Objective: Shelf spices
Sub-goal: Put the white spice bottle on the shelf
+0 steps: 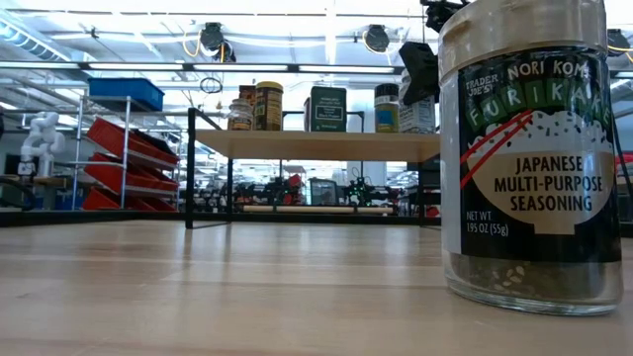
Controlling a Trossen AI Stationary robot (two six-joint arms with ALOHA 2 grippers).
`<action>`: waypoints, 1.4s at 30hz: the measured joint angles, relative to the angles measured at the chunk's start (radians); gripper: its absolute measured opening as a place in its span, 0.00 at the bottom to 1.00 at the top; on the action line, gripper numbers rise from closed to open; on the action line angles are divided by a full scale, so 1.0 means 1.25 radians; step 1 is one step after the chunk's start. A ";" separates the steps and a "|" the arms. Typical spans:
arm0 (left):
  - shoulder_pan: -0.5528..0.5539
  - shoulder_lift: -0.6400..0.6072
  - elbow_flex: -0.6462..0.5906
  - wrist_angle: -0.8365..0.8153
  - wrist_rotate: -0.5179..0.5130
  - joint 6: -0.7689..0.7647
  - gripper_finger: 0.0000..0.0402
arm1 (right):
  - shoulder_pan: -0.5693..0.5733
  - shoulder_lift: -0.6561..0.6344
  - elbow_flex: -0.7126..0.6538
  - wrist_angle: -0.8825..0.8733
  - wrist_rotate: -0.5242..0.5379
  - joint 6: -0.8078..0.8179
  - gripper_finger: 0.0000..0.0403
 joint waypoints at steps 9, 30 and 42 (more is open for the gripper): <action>0.000 0.000 0.000 -0.004 0.000 0.000 0.49 | -0.002 0.000 0.000 0.002 0.001 -0.029 0.55; 0.000 0.000 0.000 -0.006 0.000 0.000 0.49 | -0.001 -0.015 -0.001 -0.002 -0.004 -0.065 0.50; 0.000 0.000 0.000 -0.006 0.000 0.000 0.49 | -0.031 -0.095 -0.002 0.014 -0.127 -0.146 0.50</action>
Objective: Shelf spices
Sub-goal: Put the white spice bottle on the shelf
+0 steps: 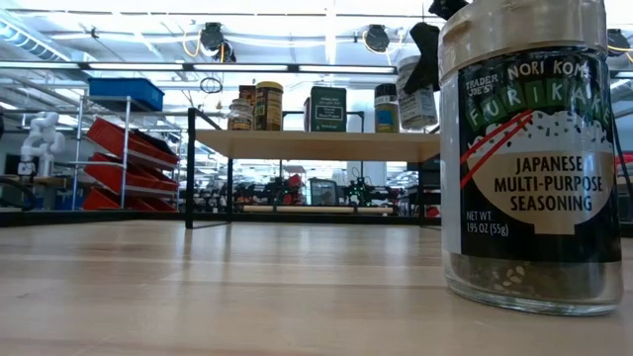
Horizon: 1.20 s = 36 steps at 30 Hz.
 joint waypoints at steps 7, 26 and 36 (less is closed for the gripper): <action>0.000 0.000 0.000 0.000 0.000 -0.001 0.49 | -0.046 -0.025 0.000 0.064 -0.115 -0.094 0.50; 0.000 0.000 0.000 0.001 0.000 0.000 0.49 | -0.179 -0.032 0.000 0.132 -0.463 -0.260 0.50; 0.000 0.000 0.000 0.000 0.000 0.000 0.49 | -0.212 -0.039 0.000 0.109 -0.547 -0.271 0.49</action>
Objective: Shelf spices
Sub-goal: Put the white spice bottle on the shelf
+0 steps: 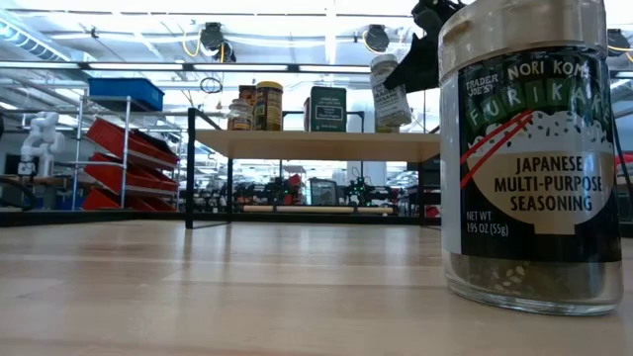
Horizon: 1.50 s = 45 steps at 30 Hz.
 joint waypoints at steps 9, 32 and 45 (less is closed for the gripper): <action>0.000 0.000 0.000 0.001 0.000 0.000 0.49 | -0.015 -0.072 -0.017 -0.015 -0.036 -0.022 0.49; 0.000 0.000 0.000 0.008 0.000 0.001 0.49 | -0.122 -0.126 -0.060 -0.012 -0.250 -0.118 0.49; 0.000 0.000 0.000 0.021 0.000 0.001 0.49 | -0.266 -0.136 -0.061 -0.033 -0.462 -0.154 0.49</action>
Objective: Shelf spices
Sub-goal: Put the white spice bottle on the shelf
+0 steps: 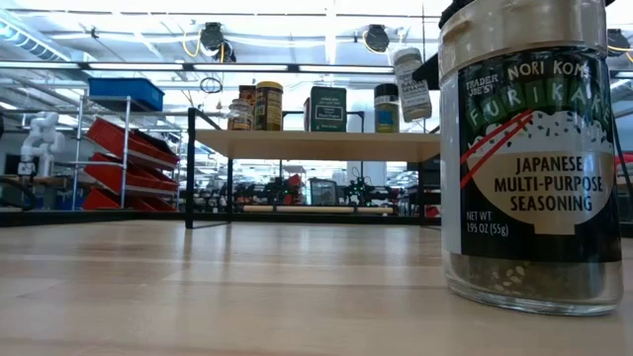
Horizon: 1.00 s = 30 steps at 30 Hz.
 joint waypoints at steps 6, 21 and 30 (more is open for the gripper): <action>0.000 0.000 0.000 0.012 0.000 0.000 0.49 | -0.014 0.000 -0.018 0.013 -0.020 -0.048 0.49; 0.000 0.000 0.000 0.011 0.000 0.000 0.49 | -0.014 -0.002 -0.101 0.140 -0.019 -0.075 0.49; 0.000 0.000 0.000 0.023 0.000 0.000 0.49 | -0.035 0.000 -0.101 0.132 -0.019 -0.080 0.49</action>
